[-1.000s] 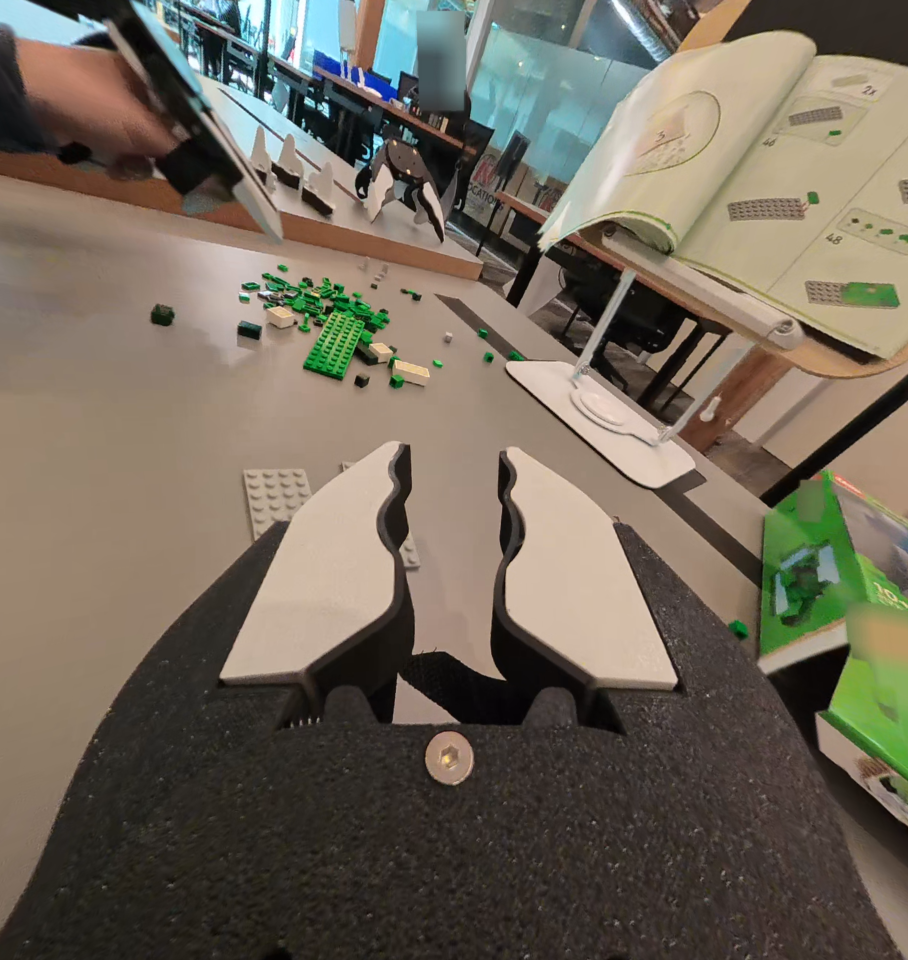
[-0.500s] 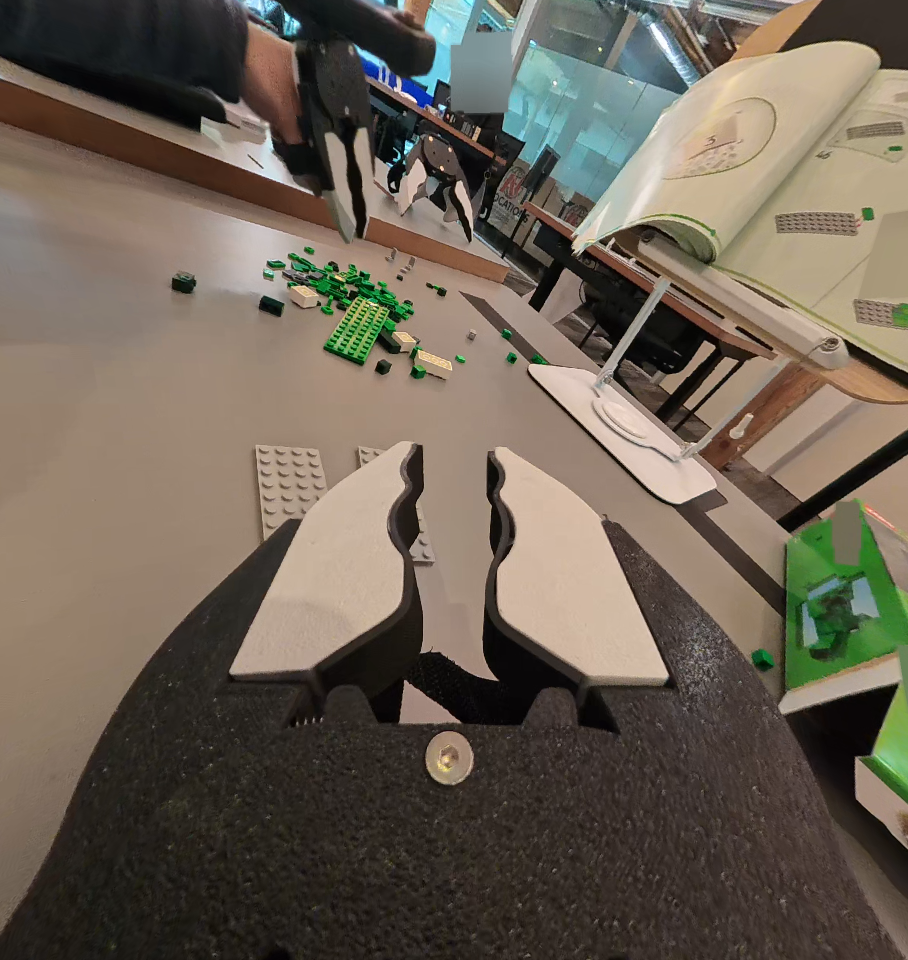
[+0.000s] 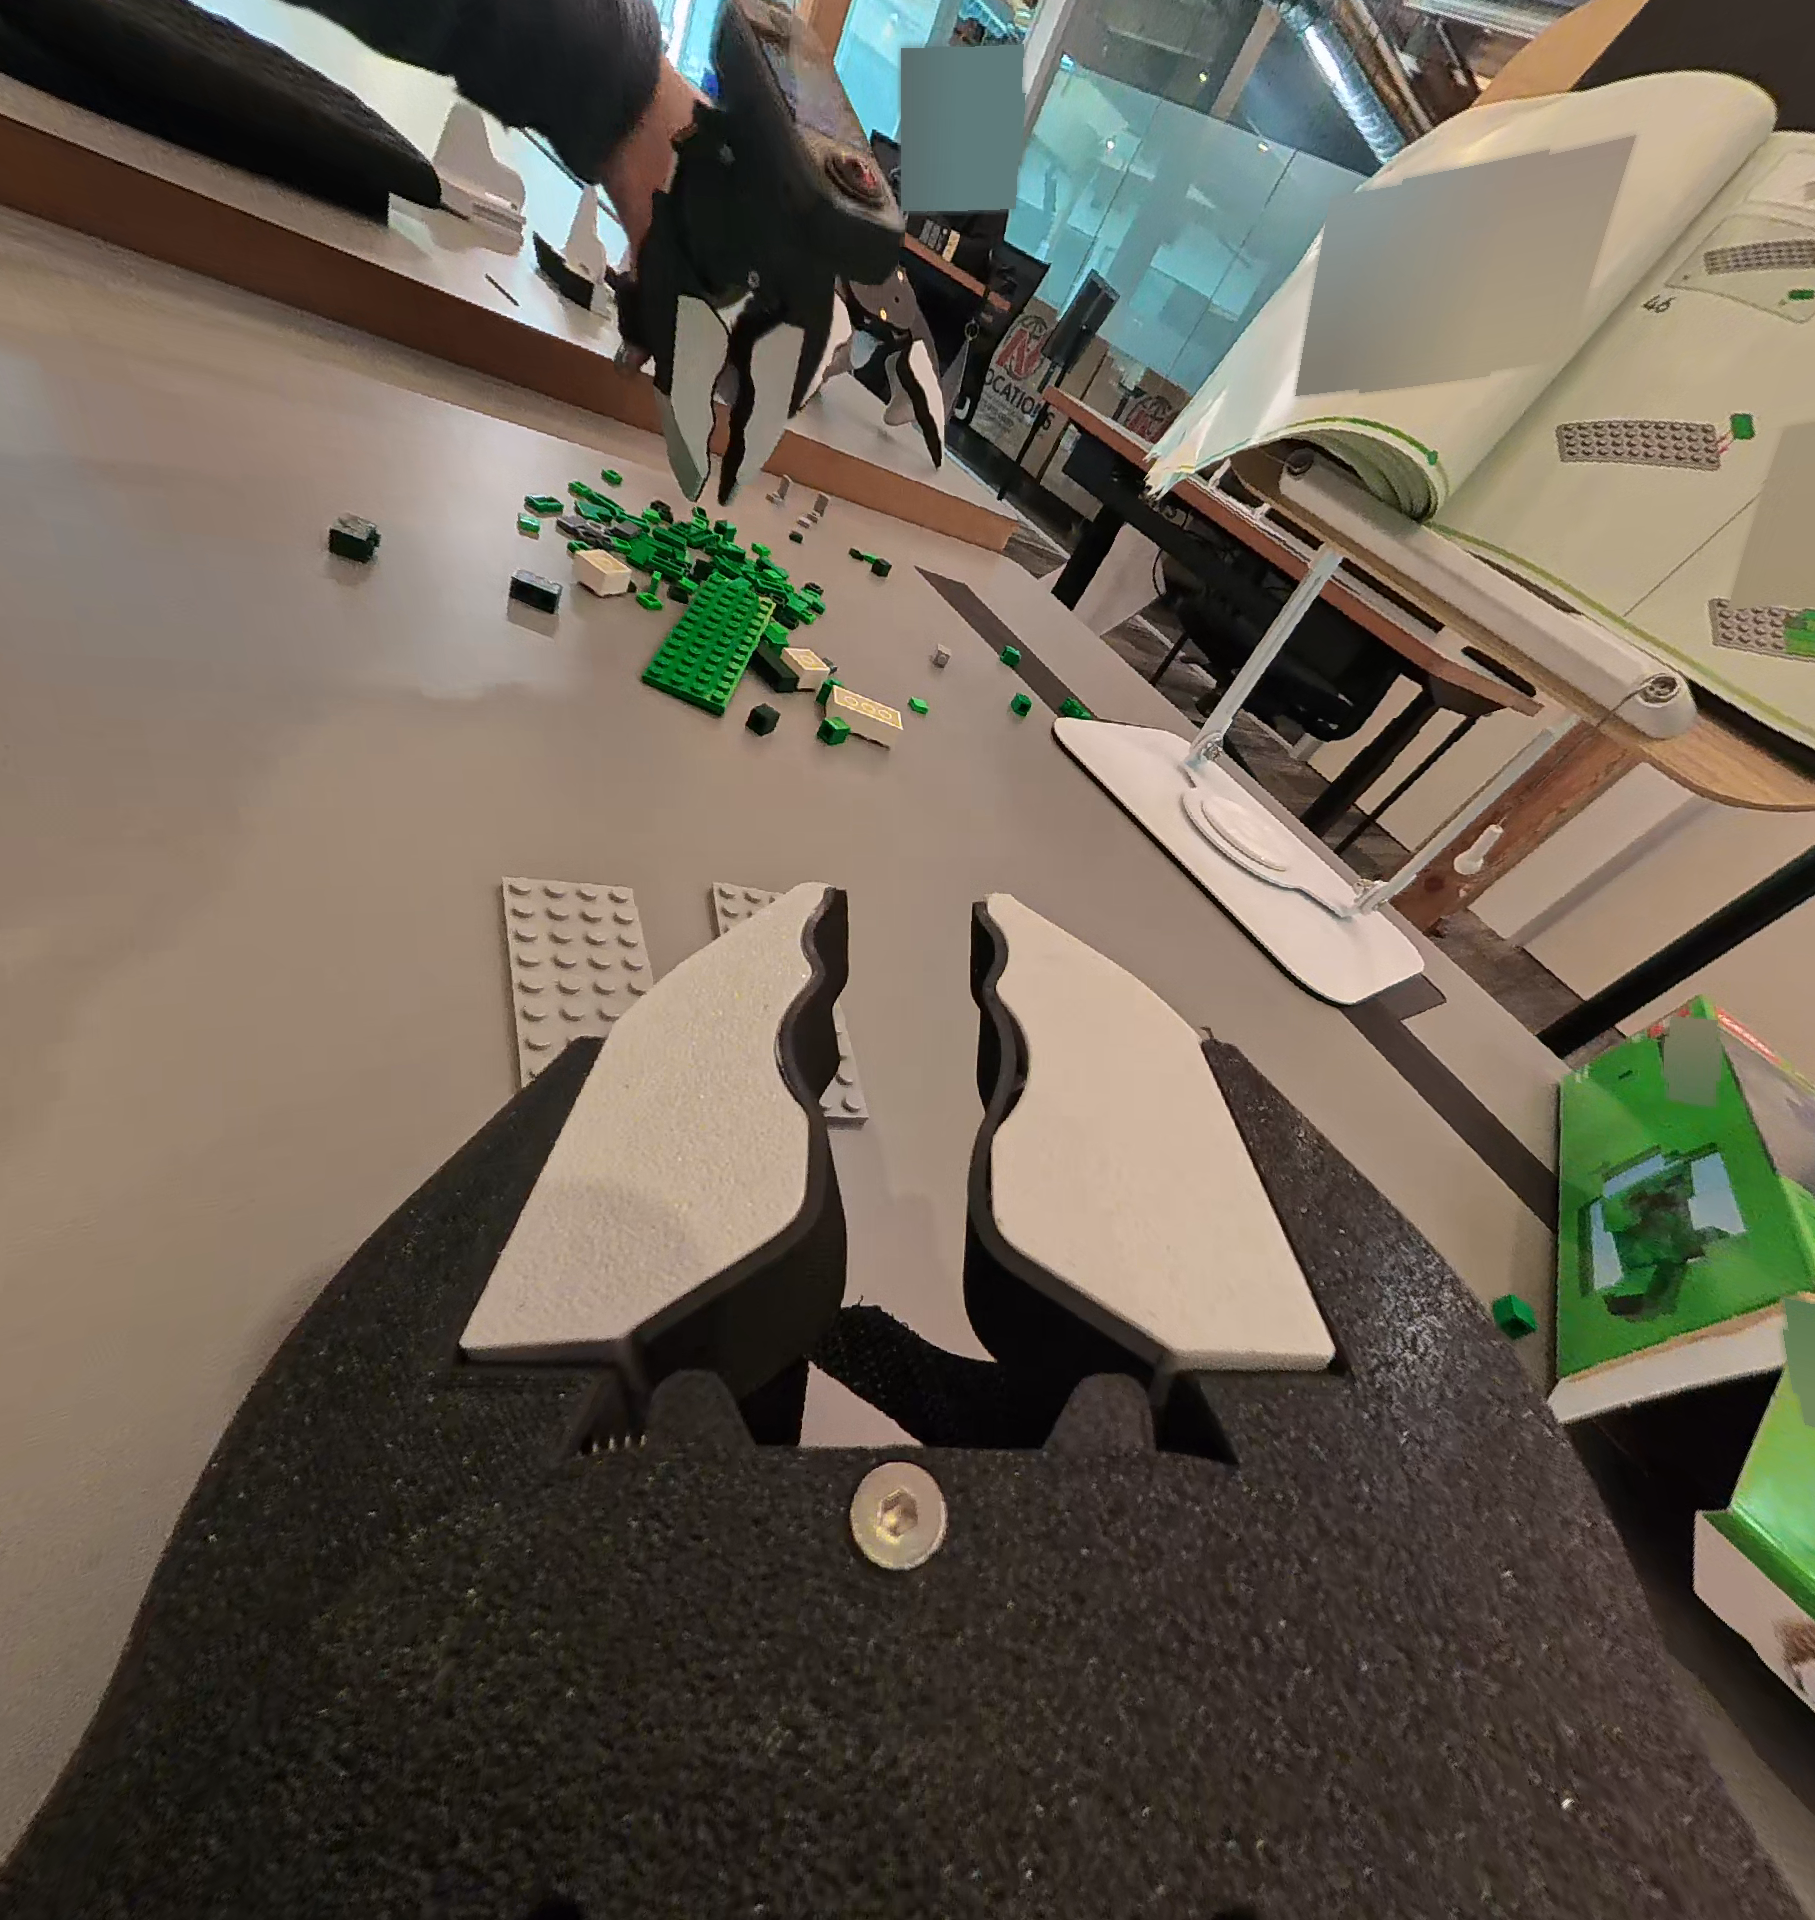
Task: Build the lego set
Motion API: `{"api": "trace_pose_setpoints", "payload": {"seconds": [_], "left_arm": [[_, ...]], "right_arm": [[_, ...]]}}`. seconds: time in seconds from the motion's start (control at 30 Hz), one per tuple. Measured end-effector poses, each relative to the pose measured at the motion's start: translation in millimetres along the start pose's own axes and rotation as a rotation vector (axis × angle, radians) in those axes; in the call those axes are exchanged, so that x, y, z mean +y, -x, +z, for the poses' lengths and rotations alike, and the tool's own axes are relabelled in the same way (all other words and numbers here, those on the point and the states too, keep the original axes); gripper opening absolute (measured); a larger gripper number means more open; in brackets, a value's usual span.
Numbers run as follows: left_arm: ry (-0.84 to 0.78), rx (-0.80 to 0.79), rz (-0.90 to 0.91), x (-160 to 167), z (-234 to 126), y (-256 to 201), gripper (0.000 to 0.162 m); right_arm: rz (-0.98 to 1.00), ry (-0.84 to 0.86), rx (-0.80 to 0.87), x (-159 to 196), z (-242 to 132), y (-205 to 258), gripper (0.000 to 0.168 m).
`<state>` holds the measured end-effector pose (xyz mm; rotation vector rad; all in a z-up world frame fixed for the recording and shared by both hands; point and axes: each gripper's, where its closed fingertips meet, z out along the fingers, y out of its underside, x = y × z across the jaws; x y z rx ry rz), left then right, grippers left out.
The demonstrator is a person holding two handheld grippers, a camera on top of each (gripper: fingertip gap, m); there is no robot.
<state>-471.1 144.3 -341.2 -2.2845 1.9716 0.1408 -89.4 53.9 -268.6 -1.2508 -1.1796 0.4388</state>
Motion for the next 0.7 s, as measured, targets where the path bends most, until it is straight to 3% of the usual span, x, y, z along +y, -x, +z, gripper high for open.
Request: {"api": "trace_pose_setpoints", "payload": {"seconds": [0.23, 0.3, 0.43, 0.5, 0.57, 0.63, 0.7], "left_arm": [[0.056, 0.046, 0.052, 2, 6, -3, 0.015], [0.063, 0.081, 0.056, 2, 6, -8, 0.007], [0.02, 0.034, -0.044, 1, 2, -6, 0.007], [-0.17, -0.078, -0.171, -19, -17, 0, 0.007], [-0.521, -0.141, -0.343, -65, -57, -5, 0.007], [-0.876, -0.118, -0.444, -123, -102, -29, 0.007], [-1.183, 0.031, -0.468, -182, -141, -72, 0.007]], "right_arm": [[0.003, 0.005, 0.006, 1, 1, -1, 0.022], [-0.002, 0.008, 0.006, 1, 1, -1, 0.022], [-0.009, 0.006, 0.006, 1, 1, 0, 0.022], [-0.015, -0.003, 0.0, -1, -1, 0, 0.022], [-0.042, -0.019, -0.01, -6, -2, 1, 0.022], [-0.075, -0.053, -0.045, -21, -2, 5, 0.022], [-0.106, -0.126, -0.102, -49, 0, 12, 0.021]]}}
